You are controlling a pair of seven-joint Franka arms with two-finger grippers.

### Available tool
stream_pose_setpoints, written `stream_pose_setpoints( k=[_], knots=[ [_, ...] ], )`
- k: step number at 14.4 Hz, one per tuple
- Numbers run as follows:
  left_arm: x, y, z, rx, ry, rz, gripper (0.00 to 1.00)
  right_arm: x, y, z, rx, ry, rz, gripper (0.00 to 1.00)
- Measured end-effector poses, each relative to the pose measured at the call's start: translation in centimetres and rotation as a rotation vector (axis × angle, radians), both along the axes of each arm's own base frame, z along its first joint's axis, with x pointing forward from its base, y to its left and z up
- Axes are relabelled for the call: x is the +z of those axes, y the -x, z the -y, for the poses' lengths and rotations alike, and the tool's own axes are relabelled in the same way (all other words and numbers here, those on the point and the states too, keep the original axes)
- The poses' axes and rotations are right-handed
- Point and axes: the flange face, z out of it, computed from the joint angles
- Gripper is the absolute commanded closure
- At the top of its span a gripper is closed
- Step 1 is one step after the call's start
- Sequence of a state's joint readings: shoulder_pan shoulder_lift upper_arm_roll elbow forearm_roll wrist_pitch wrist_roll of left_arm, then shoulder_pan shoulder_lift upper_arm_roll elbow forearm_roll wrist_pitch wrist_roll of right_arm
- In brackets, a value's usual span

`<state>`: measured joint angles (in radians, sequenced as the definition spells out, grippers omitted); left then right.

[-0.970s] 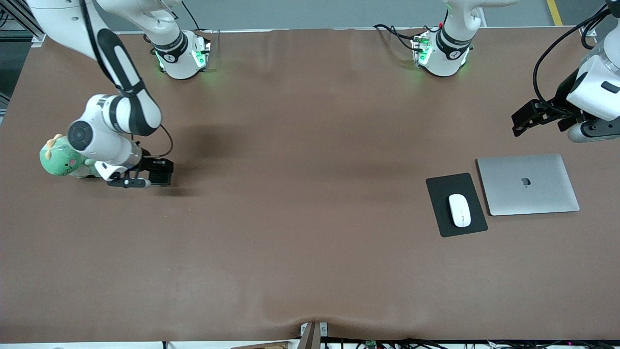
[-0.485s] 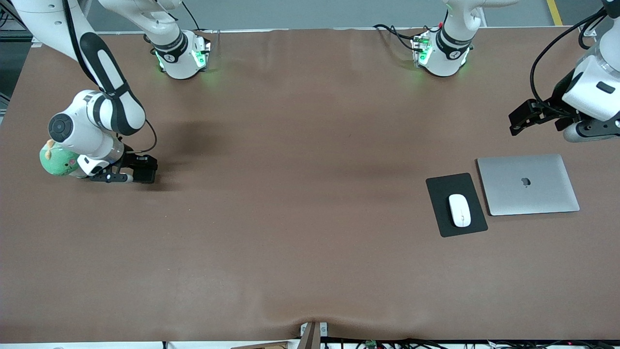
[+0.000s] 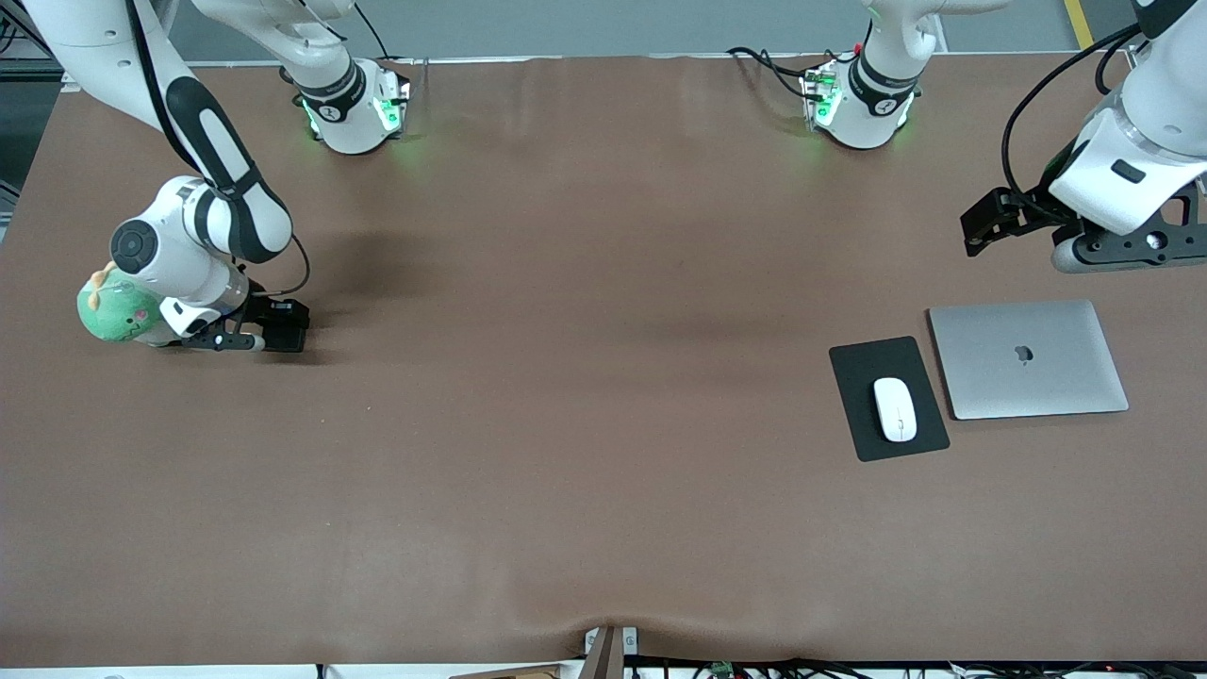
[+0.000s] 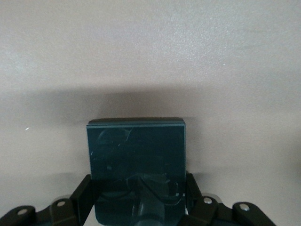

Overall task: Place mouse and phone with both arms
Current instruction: 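Carry the black phone toward the green plush toy with the right gripper, then lower the phone beside the plush toy and open the right gripper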

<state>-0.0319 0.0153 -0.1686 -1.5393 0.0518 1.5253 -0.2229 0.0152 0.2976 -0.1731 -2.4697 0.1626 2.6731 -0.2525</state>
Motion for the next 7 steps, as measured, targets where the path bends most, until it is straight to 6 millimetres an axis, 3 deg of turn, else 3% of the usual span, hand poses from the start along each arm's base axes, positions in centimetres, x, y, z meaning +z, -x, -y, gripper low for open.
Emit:
stream_pose_setpoints(
  k=[4, 7],
  knots=[
    [0.0, 0.0, 0.0, 0.000, 0.000, 0.000, 0.00, 0.4, -0.6, -0.1, 0.003, -0.005, -0.004, 0.00],
    [0.0, 0.0, 0.0, 0.001, 0.000, 0.000, 0.00, 2.7, -3.4, -0.4, 0.017, -0.034, -0.038, 0.00]
  ],
)
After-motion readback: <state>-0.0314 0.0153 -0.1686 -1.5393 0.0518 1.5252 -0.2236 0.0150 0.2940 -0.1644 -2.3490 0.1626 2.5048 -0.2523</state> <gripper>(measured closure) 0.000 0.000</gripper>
